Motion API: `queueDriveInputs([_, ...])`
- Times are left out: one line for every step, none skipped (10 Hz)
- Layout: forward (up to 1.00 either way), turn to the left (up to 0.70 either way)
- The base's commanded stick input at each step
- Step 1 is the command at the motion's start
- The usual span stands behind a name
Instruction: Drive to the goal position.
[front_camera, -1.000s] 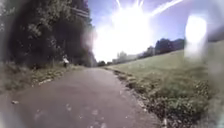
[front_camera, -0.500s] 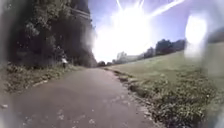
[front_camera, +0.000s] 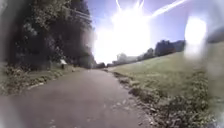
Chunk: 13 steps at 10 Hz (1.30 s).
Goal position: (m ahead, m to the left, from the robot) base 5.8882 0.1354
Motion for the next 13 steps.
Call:
queueDriveInputs([0.45, 0.00])
queueDriveInputs([0.45, 0.00])
queueDriveInputs([0.45, 0.00])
queueDriveInputs([0.45, 0.00])
queueDriveInputs([0.45, 0.00])
queueDriveInputs([0.45, 0.00])
queueDriveInputs([0.45, 0.00])
queueDriveInputs([0.45, 0.00])
queueDriveInputs([0.45, 0.00])
queueDriveInputs([0.45, 0.04])
queueDriveInputs([0.45, 0.21])
queueDriveInputs([0.45, 0.27])
queueDriveInputs([0.45, 0.27])
